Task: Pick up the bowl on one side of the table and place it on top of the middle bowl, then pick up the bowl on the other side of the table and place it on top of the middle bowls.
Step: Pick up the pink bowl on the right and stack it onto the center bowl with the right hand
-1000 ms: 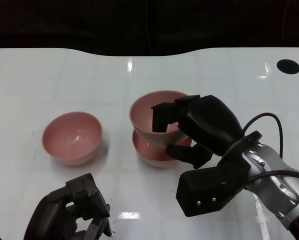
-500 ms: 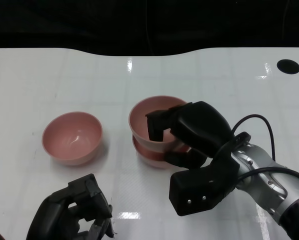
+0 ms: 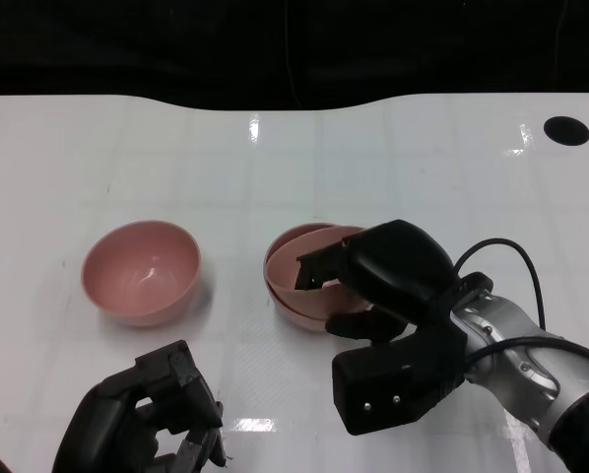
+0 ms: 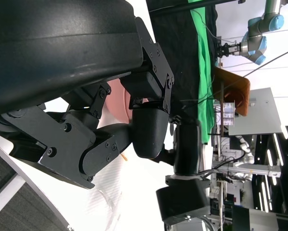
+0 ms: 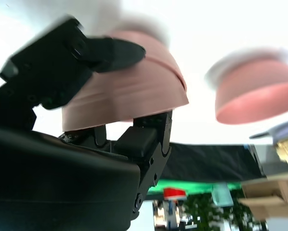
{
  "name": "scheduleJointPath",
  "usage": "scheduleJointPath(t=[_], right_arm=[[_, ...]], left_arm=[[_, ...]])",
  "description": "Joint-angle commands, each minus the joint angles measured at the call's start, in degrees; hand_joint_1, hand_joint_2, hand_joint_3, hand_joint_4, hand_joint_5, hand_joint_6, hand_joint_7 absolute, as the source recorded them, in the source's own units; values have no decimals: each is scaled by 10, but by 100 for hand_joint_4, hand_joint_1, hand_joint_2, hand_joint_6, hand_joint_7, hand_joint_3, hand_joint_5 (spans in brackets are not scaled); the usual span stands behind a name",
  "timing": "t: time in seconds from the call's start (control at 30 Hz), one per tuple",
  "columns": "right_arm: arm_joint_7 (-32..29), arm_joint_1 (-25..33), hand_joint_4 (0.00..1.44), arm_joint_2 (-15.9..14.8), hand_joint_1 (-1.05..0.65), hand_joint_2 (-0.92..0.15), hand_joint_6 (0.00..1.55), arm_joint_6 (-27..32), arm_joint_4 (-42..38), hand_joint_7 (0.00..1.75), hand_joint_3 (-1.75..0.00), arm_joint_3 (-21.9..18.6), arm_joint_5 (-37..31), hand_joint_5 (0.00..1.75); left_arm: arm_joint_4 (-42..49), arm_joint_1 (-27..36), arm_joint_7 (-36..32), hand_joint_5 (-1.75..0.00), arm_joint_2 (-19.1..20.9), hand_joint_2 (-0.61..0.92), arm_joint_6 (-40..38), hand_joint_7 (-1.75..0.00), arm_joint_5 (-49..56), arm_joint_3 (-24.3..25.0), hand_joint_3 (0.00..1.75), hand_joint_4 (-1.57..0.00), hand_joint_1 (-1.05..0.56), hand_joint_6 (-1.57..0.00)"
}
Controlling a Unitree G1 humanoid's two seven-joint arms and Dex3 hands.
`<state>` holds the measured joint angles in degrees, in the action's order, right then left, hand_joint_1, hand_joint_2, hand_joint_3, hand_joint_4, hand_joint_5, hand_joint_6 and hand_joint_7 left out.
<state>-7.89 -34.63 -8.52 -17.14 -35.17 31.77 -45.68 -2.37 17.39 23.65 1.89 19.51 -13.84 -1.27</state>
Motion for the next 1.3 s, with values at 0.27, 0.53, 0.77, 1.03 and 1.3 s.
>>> scheduleJointPath(t=[0.27, 0.53, 0.77, 1.03, 1.3], right_arm=[[22, 17, 19, -11, -69, -92, 41, 32, 13, 0, -29, 16, -8, 43], [-10, 37, 1, -12, -77, -92, 20, 37, 23, 0, -32, 22, -17, 34], [-16, 68, 0, -22, -78, -92, 14, 56, 83, 1, -35, 12, -22, 26], [-21, 106, 0, -33, -78, -92, 12, 67, 159, 0, -40, -10, -14, 23], [-7, 148, 0, -63, -75, -92, 15, 58, 250, 2, -40, -40, -3, 37]], left_arm=[[-1, 2, -5, -175, 5, 62, 4, -156, 0, 3, 106, -76, -14, -72], [1, -1, -1, -174, 5, 62, 4, -153, -6, 3, 108, -78, -14, -74], [12, -5, -3, -175, 6, 62, 23, -154, 3, 3, 109, -77, -14, -74], [3, -1, -6, -175, 6, 61, 5, -155, -2, 3, 109, -77, -14, -73], [14, -7, -2, -175, 5, 62, 15, -156, -1, 4, 109, -77, -13, -72]])
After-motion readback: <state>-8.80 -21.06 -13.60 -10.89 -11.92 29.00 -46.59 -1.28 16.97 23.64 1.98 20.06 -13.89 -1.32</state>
